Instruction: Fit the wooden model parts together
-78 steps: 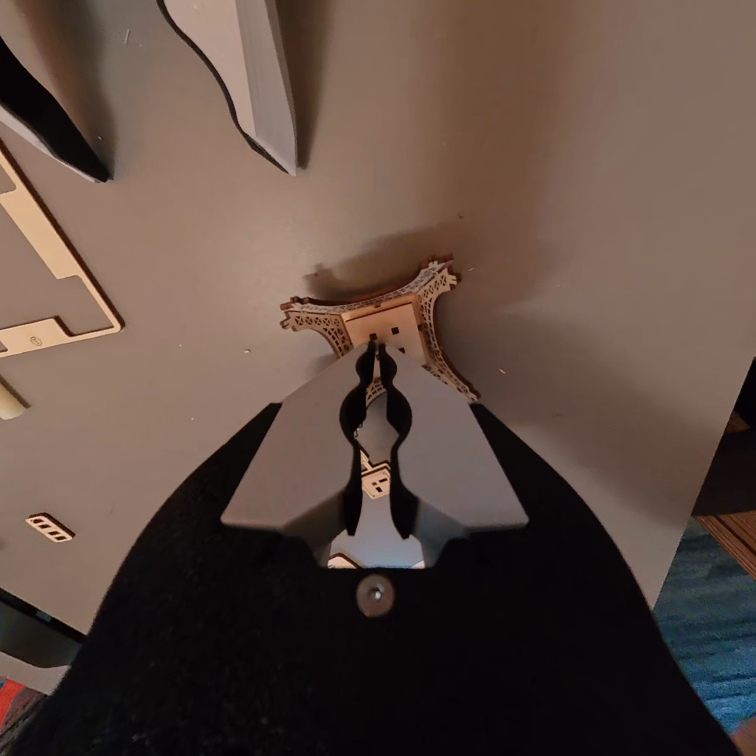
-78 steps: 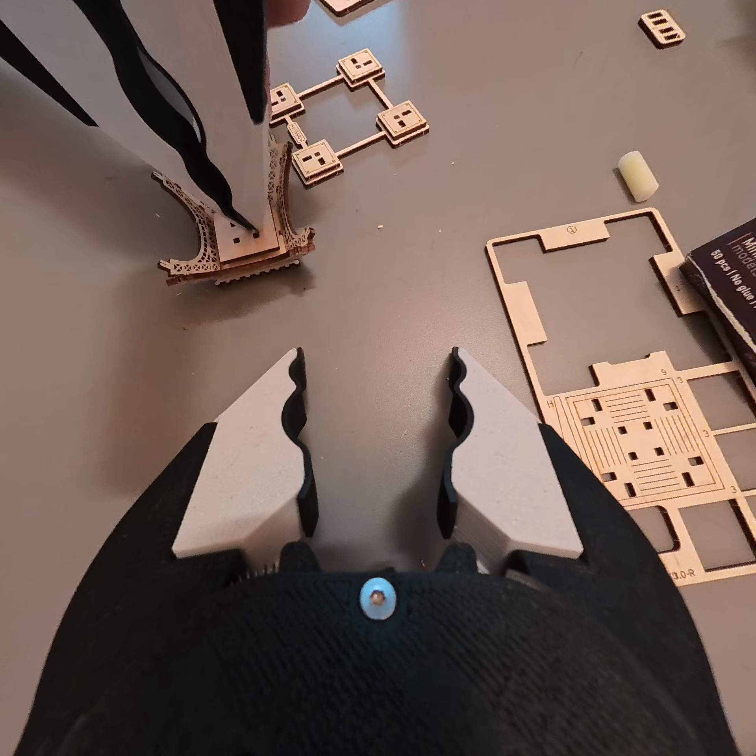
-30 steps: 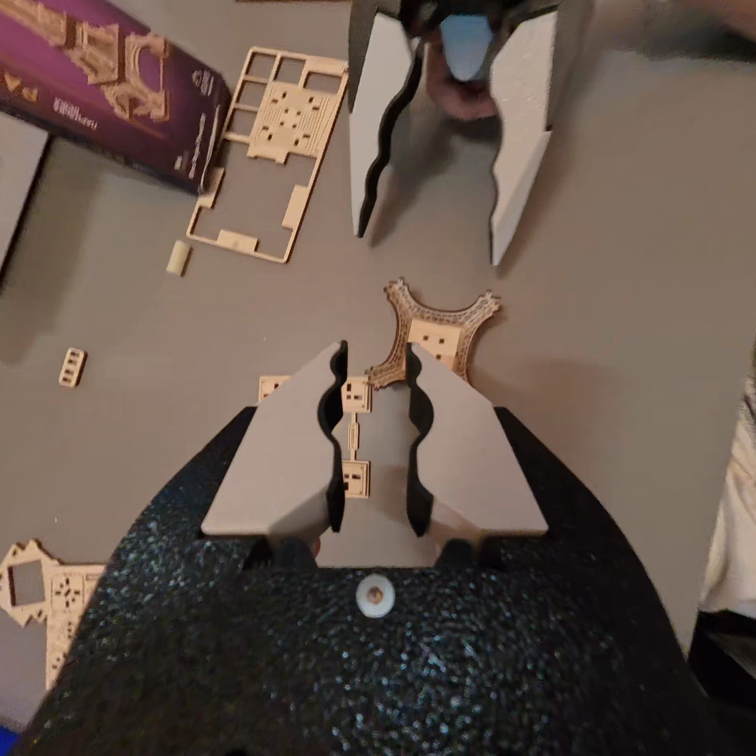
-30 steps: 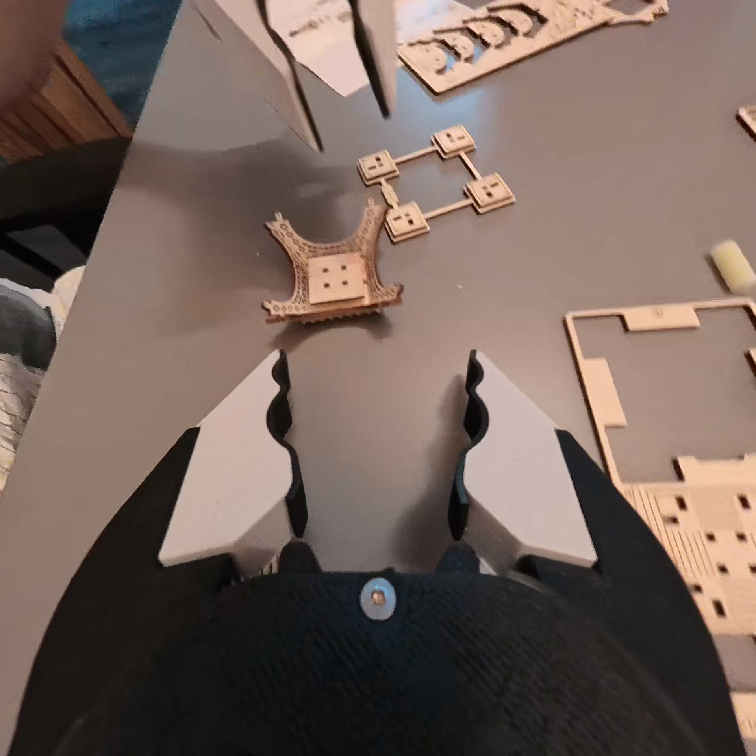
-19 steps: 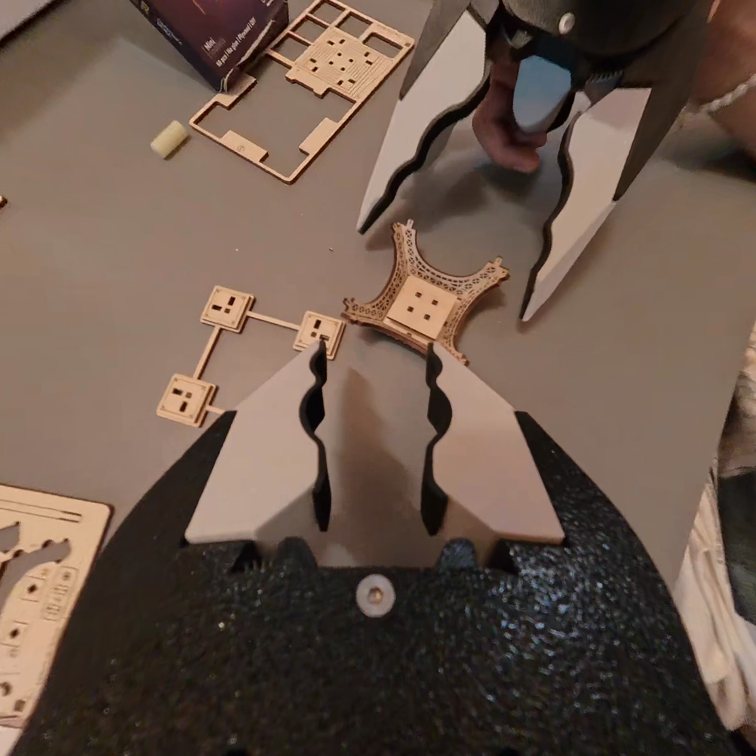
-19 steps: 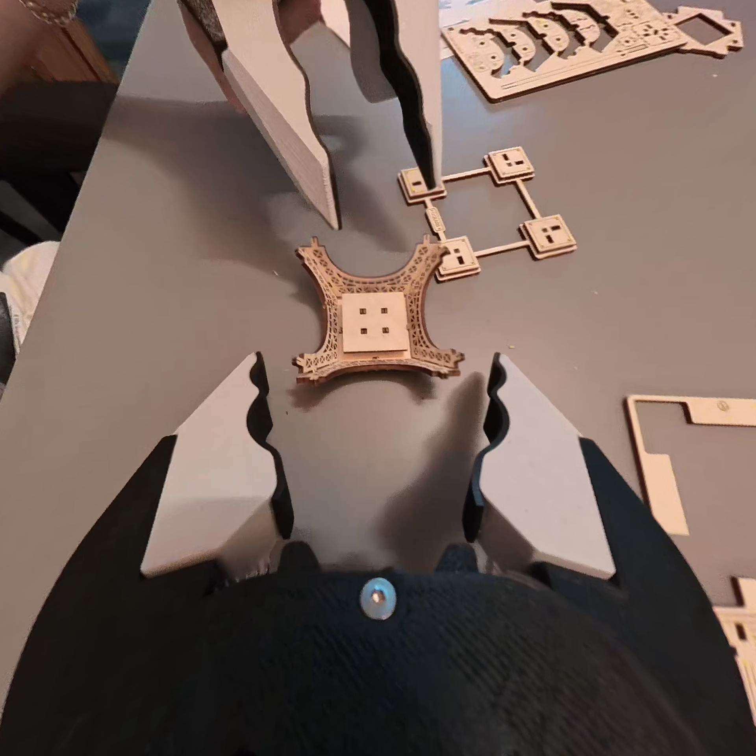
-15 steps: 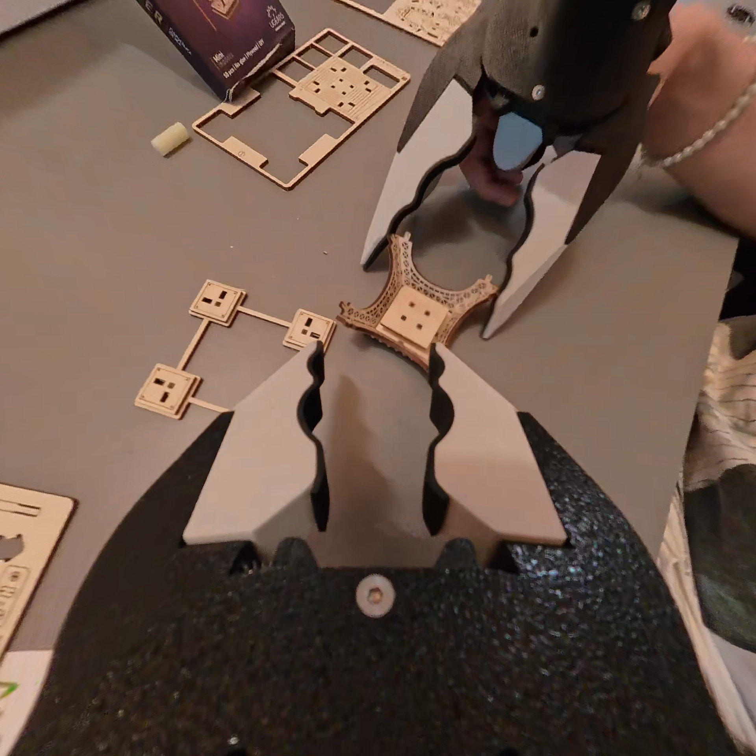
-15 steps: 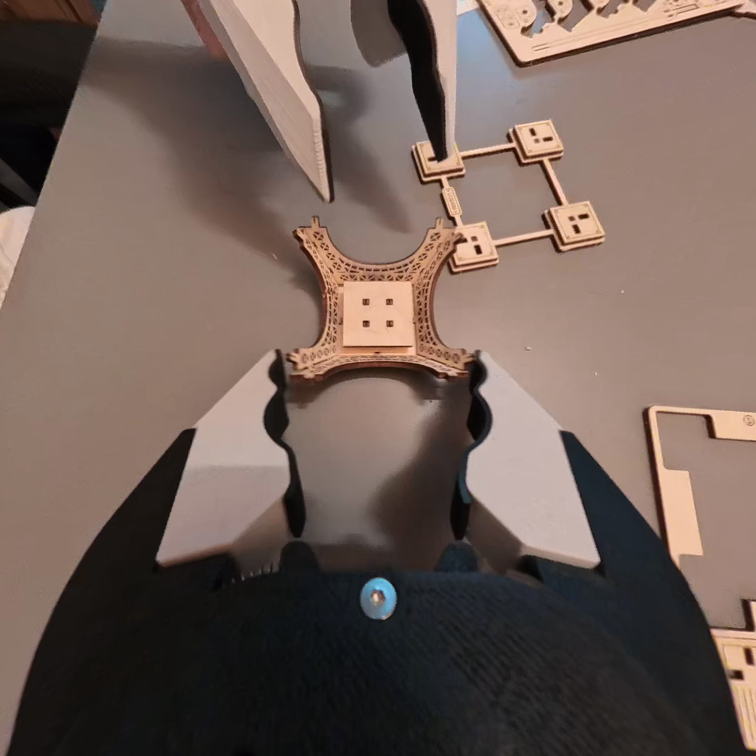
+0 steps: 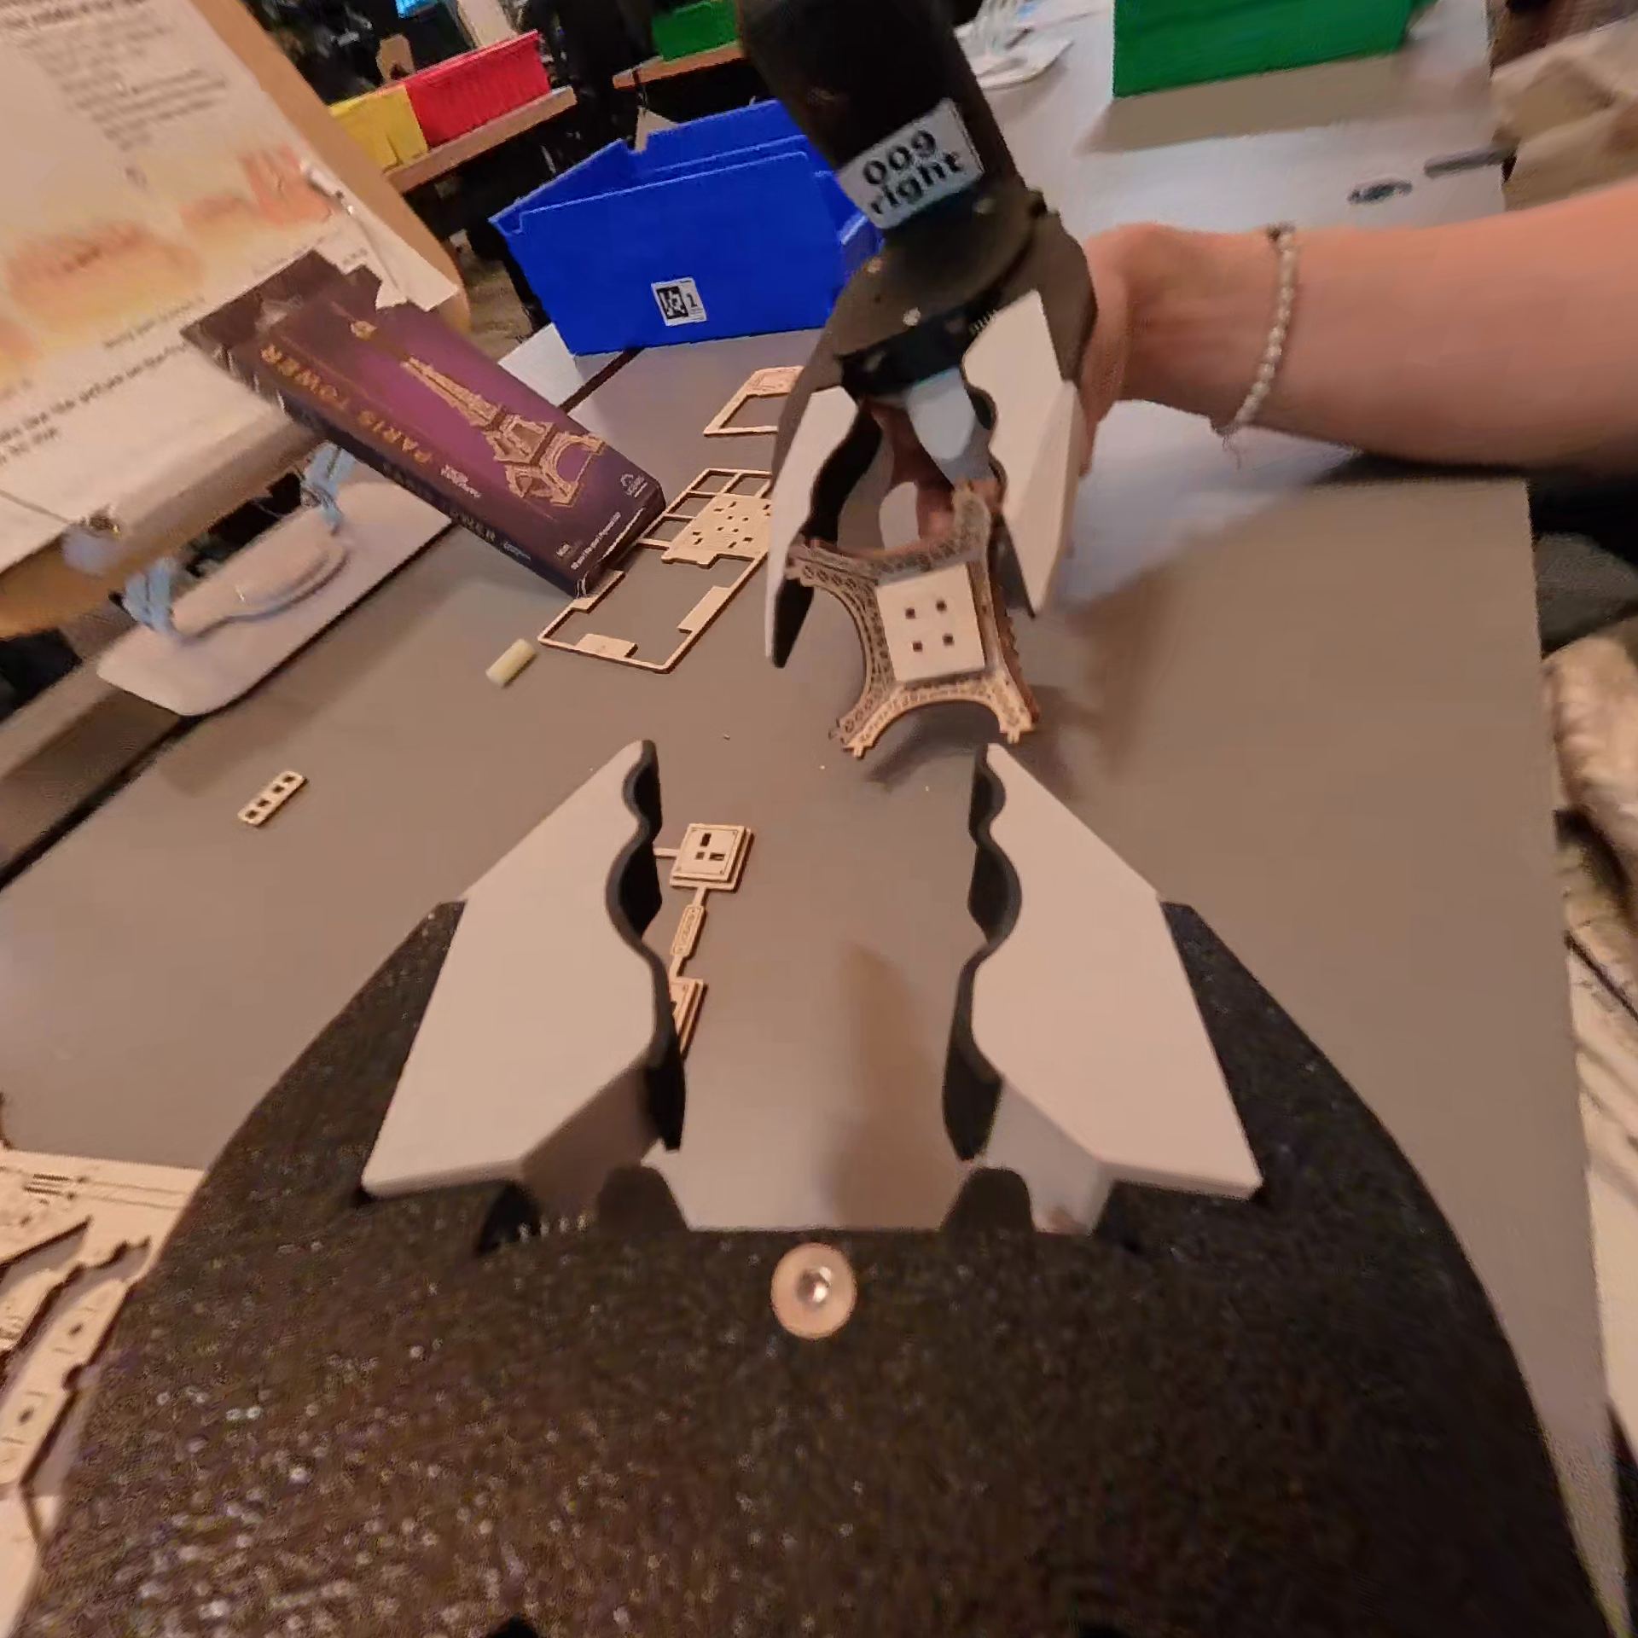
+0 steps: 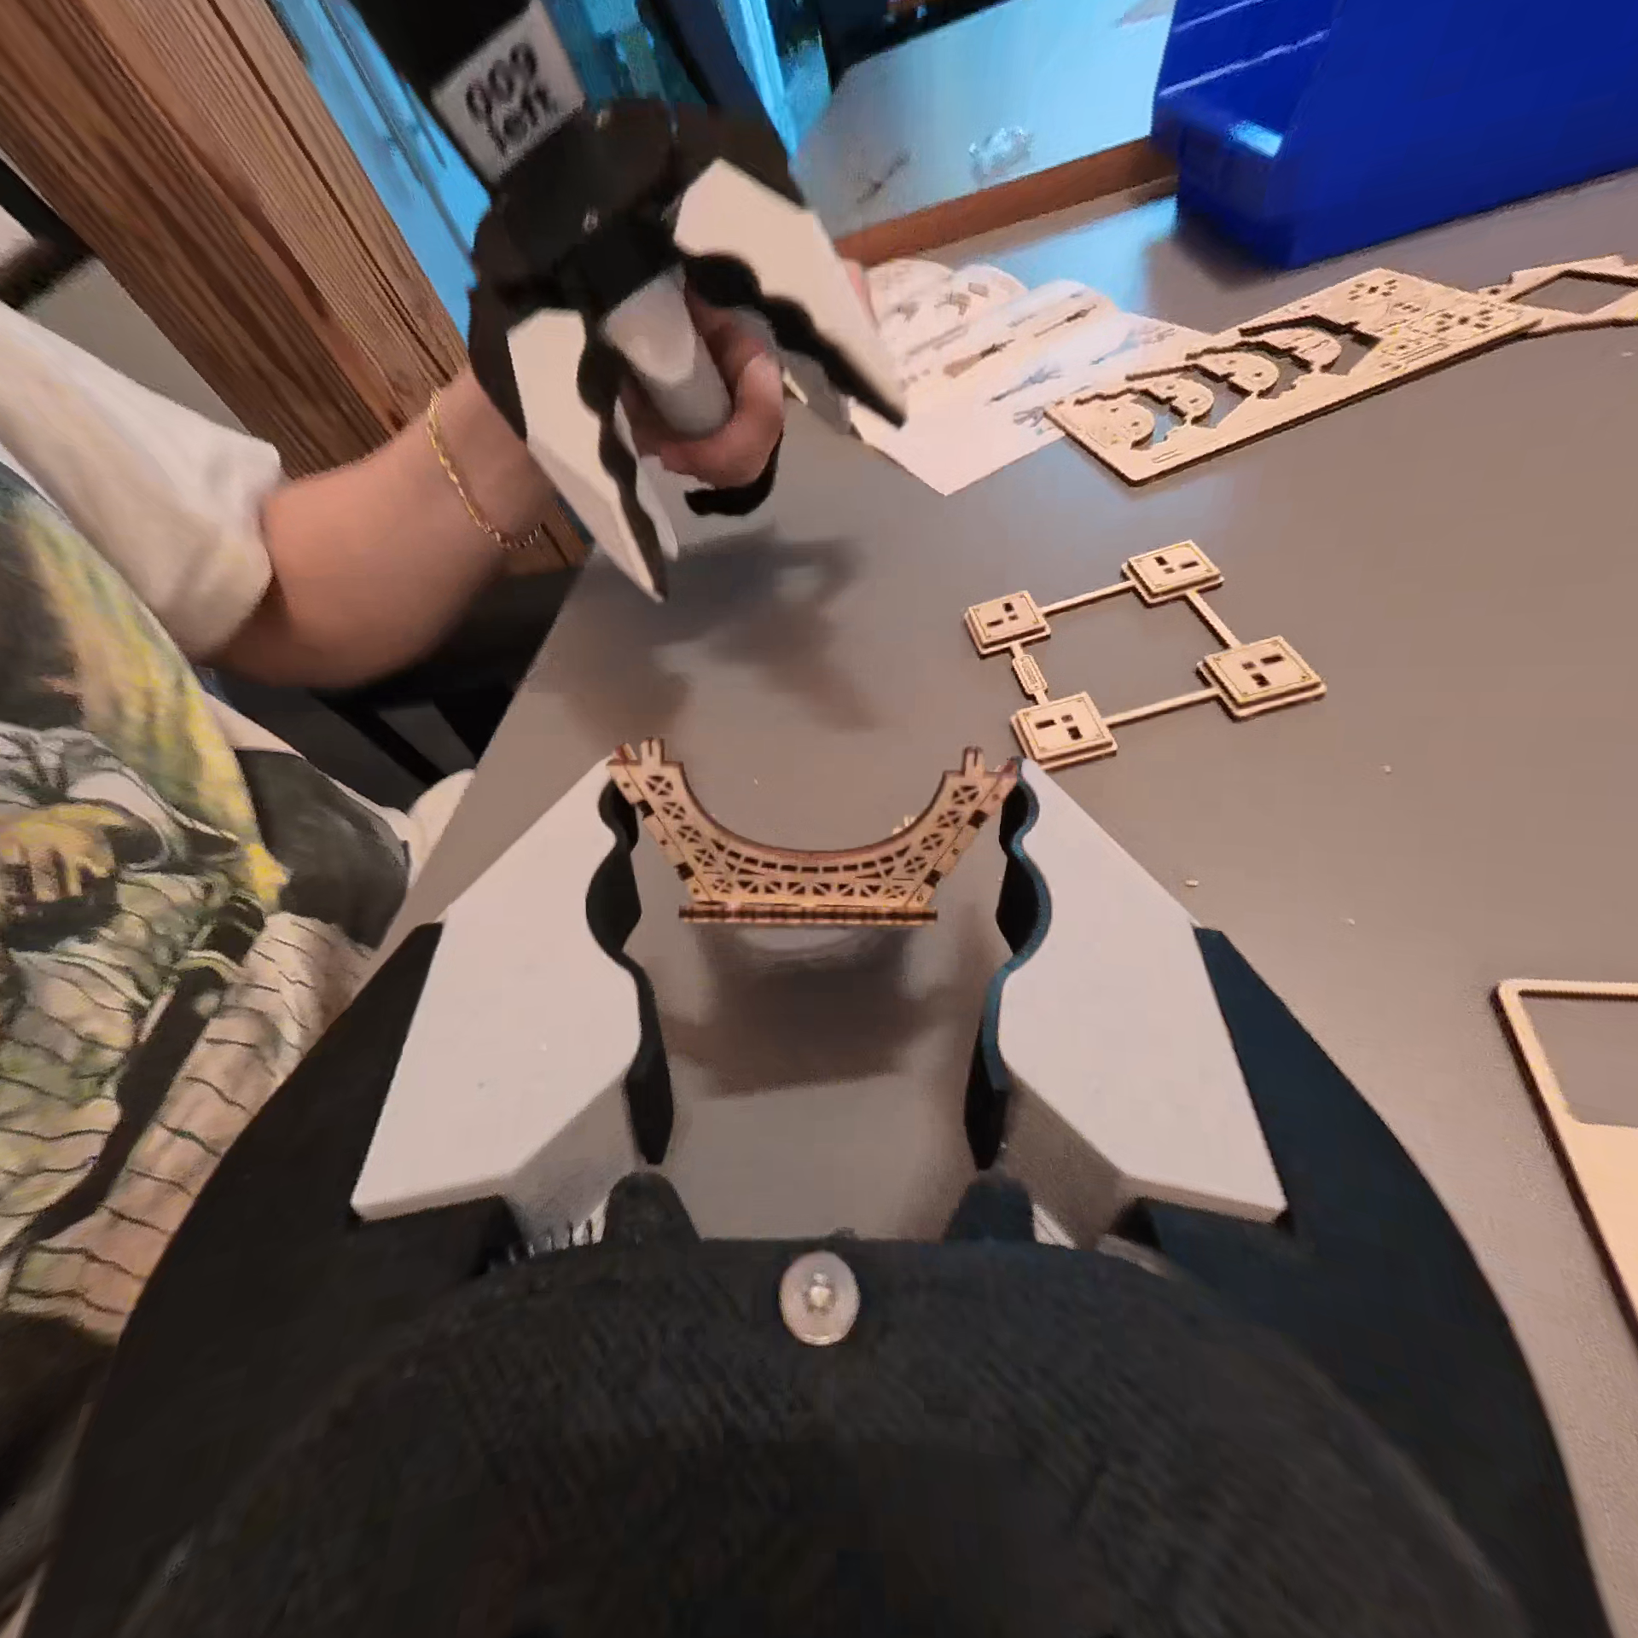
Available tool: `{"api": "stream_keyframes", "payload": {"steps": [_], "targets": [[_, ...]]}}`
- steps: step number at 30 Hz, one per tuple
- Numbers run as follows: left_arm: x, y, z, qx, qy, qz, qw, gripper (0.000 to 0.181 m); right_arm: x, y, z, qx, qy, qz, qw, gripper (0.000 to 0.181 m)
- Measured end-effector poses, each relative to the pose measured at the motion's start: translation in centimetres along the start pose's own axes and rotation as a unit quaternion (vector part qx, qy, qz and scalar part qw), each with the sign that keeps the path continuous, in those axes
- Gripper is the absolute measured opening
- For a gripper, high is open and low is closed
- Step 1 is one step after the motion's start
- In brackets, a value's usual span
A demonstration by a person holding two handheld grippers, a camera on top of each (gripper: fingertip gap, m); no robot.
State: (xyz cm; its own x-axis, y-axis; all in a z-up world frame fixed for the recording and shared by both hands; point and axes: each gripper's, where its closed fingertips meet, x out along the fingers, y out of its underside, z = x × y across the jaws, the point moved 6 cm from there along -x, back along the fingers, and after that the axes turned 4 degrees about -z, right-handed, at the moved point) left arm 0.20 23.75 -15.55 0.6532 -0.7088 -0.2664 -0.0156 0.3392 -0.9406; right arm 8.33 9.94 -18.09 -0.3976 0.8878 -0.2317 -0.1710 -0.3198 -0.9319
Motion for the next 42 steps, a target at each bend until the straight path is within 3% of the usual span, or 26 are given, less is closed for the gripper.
{"api": "stream_keyframes", "payload": {"steps": [4,8,11,16,19,24,28,34,38,42], "targets": [[1.4,0.0,-1.7,0.075,-0.009,-0.018,0.997,0.068,-0.5,-0.8,0.5,0.011,-0.027,-0.046,0.999,0.081],[3.2,0.7,-3.7,0.14,-0.002,0.013,0.99,0.065,-0.4,-1.0,1.5,-0.072,-0.034,-0.039,0.996,0.081],[3.7,1.3,-3.8,0.103,0.003,0.031,0.994,0.063,-0.2,-0.7,1.9,-0.122,-0.012,0.004,0.992,0.081],[4.2,1.2,-4.1,0.0,0.006,0.06,0.998,0.077,-0.2,-1.1,1.5,-0.174,0.056,0.054,0.982,0.081],[4.9,0.2,-4.0,0.067,-0.067,0.046,0.994,0.072,0.1,-1.3,2.0,-0.171,0.043,0.046,0.983,0.081],[5.1,-1.4,-5.4,0.176,-0.164,-0.016,0.971,0.073,-0.3,-2.9,2.9,-0.123,0.011,-0.051,0.991,0.081],[4.2,-2.3,-6.0,0.272,-0.269,-0.066,0.922,0.059,-1.2,-5.0,4.0,-0.085,-0.038,-0.172,0.981,0.081],[5.2,-3.9,-6.6,0.358,-0.304,-0.096,0.878,0.056,-1.6,-7.0,5.0,-0.003,-0.128,-0.296,0.946,0.081],[5.5,-5.2,-6.4,0.387,-0.329,-0.109,0.854,0.044,-1.6,-7.2,5.1,0.047,-0.164,-0.334,0.927,0.081],[5.3,-6.0,-6.2,0.385,-0.327,-0.124,0.854,0.028,-1.6,-7.3,5.0,0.065,-0.176,-0.352,0.917,0.08]]}}
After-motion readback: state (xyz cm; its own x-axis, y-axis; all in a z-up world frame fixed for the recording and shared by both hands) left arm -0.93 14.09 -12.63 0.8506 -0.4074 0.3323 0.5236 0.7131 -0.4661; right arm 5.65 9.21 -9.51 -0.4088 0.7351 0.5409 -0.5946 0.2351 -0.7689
